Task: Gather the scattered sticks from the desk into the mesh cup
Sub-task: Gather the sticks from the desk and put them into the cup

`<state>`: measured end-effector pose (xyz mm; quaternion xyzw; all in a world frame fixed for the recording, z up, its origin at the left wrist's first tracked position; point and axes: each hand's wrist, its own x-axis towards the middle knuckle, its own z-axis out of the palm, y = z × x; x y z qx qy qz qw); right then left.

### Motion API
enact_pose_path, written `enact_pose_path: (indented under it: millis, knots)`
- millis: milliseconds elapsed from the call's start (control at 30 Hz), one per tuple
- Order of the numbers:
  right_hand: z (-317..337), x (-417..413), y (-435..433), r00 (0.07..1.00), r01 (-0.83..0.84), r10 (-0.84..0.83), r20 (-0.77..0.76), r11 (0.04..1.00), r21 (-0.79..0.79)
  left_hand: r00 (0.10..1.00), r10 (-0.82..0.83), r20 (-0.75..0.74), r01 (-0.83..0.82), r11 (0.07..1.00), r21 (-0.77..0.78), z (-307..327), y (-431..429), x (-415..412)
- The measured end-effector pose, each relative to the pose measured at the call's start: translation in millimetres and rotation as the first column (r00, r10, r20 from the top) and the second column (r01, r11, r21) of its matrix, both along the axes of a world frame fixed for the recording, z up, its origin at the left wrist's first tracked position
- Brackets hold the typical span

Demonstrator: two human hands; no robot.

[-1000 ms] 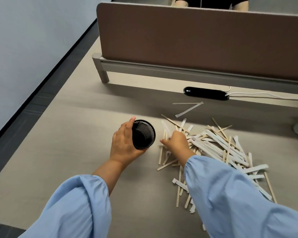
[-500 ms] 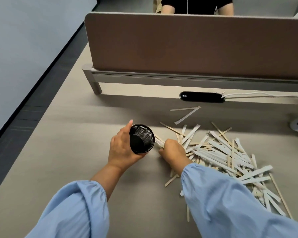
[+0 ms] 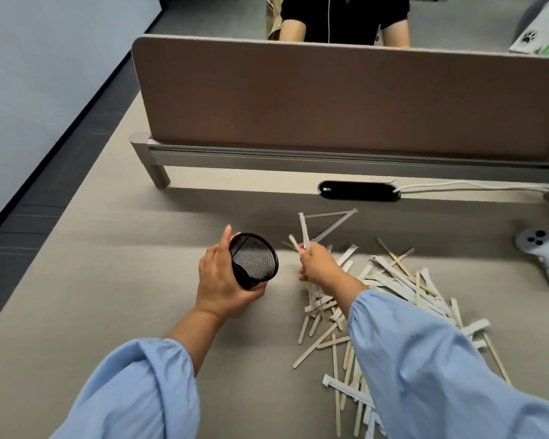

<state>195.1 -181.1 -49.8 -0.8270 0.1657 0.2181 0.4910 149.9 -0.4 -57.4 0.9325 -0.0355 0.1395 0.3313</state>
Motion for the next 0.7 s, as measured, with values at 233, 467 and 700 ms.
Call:
enact_pose_path:
  millis: [233,467,700]
  knots:
    - [1,32,-14,0.960,-0.215,0.276,0.051,0.839,-0.500,0.996,-0.065,-0.063,0.062,0.997,-0.038,-2,-8,18]
    - [-18,34,-12,0.900,-0.392,0.421,-0.113,0.669,-0.631,0.997,-0.071,-0.023,0.070,0.997,-0.042,-2,-11,30]
    - [5,55,-40,0.894,-0.342,0.449,0.007,0.690,-0.638,0.998,-0.062,0.009,0.062,0.998,-0.027,-4,-27,46]
